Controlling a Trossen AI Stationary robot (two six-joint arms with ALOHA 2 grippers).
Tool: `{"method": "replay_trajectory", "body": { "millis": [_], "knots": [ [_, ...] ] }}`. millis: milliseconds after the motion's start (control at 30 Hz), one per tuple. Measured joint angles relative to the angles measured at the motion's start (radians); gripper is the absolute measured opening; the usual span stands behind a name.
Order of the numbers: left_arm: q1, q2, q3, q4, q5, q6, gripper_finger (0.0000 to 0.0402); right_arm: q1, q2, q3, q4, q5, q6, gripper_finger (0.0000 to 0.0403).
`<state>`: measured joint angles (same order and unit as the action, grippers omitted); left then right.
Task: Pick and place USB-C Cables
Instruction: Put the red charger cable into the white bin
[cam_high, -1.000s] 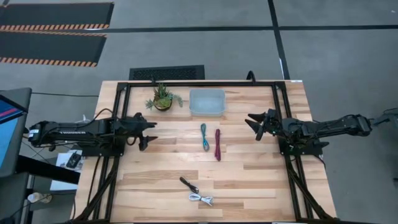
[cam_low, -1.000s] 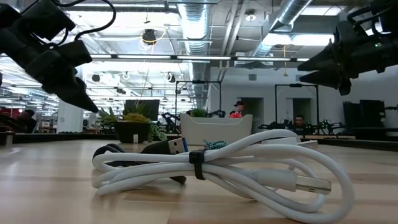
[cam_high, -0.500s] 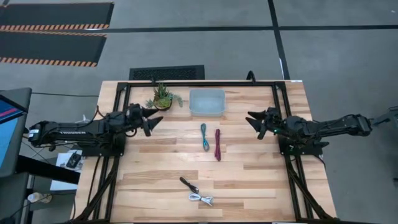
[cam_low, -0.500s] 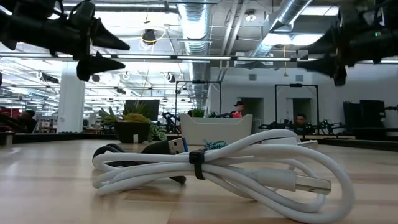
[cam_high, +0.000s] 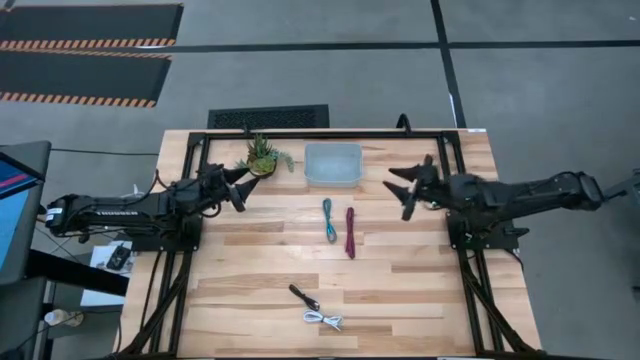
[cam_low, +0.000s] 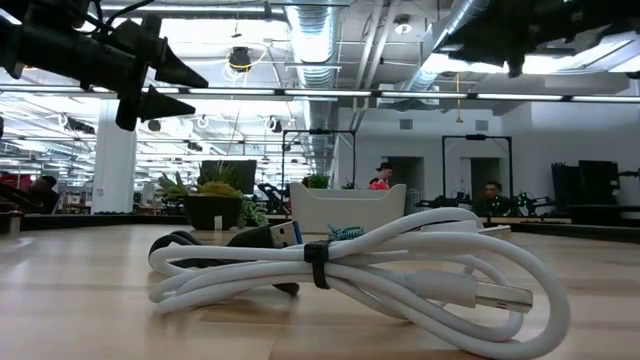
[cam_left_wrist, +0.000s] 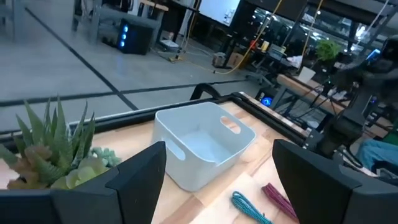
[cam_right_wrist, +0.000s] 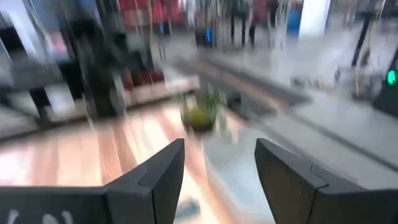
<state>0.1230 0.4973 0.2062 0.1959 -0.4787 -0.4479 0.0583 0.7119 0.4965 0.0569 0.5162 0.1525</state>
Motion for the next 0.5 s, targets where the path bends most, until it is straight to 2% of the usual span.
{"method": "replay_trajectory", "body": {
  "millis": [167,333,400,500],
  "knots": [
    [0.001,0.000,0.000,0.036,-0.006,0.014,0.0284,0.000,0.167,0.127,-0.335,0.064,0.235,0.0214],
    [0.001,0.000,0.000,0.087,0.048,0.062,0.0284,0.000,0.309,0.242,-0.647,0.017,0.526,0.0194],
    [0.000,0.000,0.000,0.109,0.092,0.066,0.0284,0.004,0.358,0.257,-0.690,-0.020,0.616,0.0187],
    [0.000,0.000,0.000,0.111,0.127,0.061,0.0284,0.025,0.429,0.259,-0.655,-0.040,0.685,0.0181]
  ]
}}
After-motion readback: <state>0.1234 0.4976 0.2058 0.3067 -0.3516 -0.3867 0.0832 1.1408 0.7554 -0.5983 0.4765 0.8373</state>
